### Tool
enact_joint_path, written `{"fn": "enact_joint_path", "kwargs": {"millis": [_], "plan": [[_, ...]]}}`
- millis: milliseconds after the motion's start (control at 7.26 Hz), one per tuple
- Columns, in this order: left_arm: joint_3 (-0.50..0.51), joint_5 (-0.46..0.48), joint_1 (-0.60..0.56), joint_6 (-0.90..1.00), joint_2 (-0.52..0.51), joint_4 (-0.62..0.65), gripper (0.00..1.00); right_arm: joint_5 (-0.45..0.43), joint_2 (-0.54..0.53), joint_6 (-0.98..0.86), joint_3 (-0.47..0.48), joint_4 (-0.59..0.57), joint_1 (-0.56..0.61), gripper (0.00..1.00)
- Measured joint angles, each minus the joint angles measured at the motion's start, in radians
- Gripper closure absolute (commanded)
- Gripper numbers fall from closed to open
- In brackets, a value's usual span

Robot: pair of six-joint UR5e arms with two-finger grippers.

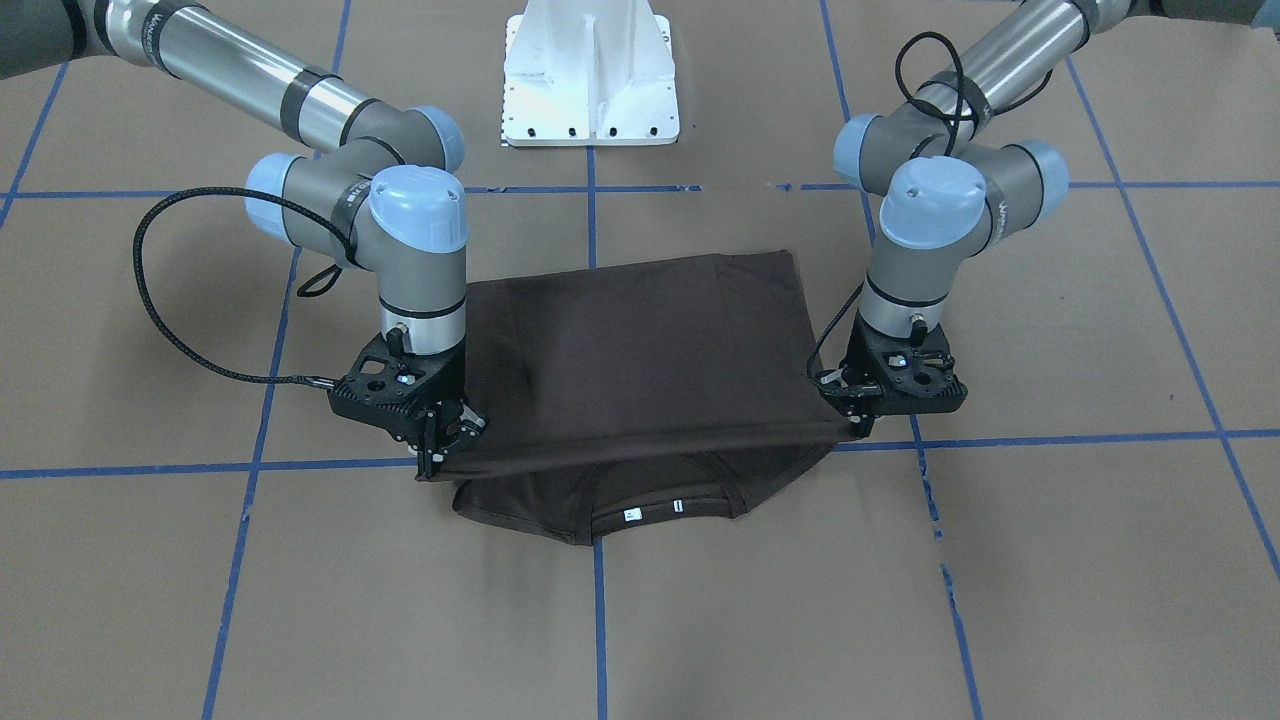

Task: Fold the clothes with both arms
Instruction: 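Lower the folded hem onto the shirt near the collar and open both grippers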

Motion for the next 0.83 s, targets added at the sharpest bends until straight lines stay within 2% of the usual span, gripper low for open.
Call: {"fn": "enact_joint_path", "kwargs": {"millis": [138, 551, 827], "plan": [[0.006, -0.001, 0.001, 0.0, -0.004, -0.01, 0.01, -0.001, 0.0, -0.001, -0.003, 0.001, -0.001, 0.0], [-0.021, -0.006, 0.004, 0.037, -0.001, -0.042, 0.0, 0.013, 0.002, -0.068, 0.005, 0.003, 0.005, 0.0], [-0.124, -0.033, 0.008, 0.069, 0.054, -0.063, 0.0, 0.144, -0.014, -0.214, 0.043, 0.006, 0.072, 0.0]]}}
